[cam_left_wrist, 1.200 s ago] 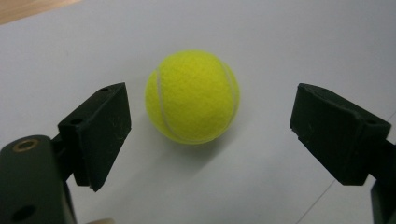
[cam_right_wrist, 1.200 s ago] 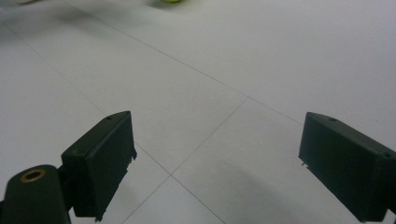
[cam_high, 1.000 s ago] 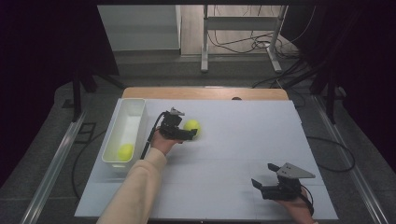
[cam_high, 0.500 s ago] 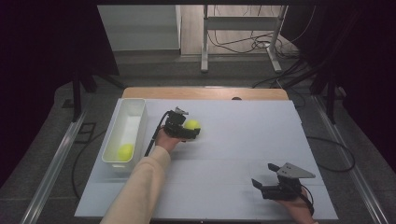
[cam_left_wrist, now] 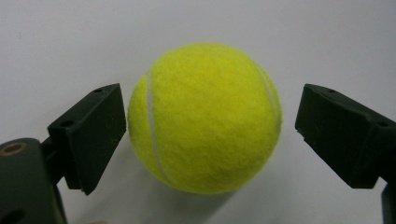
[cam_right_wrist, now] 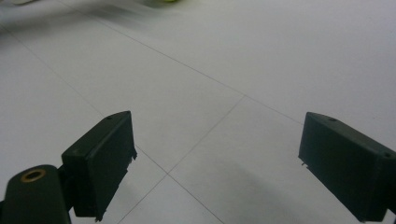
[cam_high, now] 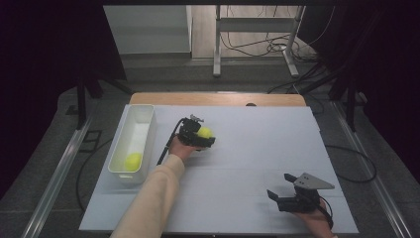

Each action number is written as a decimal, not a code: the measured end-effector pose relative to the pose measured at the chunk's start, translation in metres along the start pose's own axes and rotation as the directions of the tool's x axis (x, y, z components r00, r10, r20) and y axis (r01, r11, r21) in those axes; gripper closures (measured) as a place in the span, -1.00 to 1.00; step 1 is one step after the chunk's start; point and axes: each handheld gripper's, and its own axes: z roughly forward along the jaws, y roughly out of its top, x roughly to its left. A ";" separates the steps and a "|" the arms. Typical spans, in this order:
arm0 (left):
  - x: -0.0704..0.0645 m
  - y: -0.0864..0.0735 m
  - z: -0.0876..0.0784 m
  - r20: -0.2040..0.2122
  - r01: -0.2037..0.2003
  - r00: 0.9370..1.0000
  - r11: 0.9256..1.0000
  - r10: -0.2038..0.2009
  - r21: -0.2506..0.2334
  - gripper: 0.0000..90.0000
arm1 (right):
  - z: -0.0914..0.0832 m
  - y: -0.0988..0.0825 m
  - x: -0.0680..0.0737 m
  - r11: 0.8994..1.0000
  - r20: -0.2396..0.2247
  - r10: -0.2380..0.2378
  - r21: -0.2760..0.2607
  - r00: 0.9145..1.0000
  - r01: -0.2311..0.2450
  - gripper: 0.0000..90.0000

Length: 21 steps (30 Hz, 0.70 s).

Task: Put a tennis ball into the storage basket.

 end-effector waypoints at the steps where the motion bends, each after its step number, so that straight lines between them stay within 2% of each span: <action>1: 0.000 0.000 0.001 -0.002 0.000 1.000 1.000 0.000 0.002 -0.78 | 0.000 0.000 0.000 1.000 0.003 -0.001 0.002 1.000 0.001 -0.75; 6: 0.001 0.000 0.002 -0.009 0.007 1.000 1.000 -0.007 0.000 -0.69 | 0.000 0.000 -0.001 1.000 0.002 0.001 0.001 1.000 -0.001 -0.75; 7: 0.002 0.000 0.002 0.005 0.011 1.000 1.000 -0.011 -0.005 -0.63 | 0.000 0.000 -0.001 1.000 0.002 0.001 0.001 1.000 -0.001 -0.75; 11: 0.001 0.000 0.001 -0.005 -0.001 1.000 1.000 0.001 -0.013 -0.45 | 0.000 0.000 -0.001 1.000 0.004 0.000 0.003 1.000 0.000 -0.75; 21: -0.002 0.001 -0.002 -0.025 -0.011 1.000 1.000 0.011 -0.011 -0.43 | -0.001 0.000 -0.001 1.000 0.007 0.001 0.003 1.000 -0.001 -0.75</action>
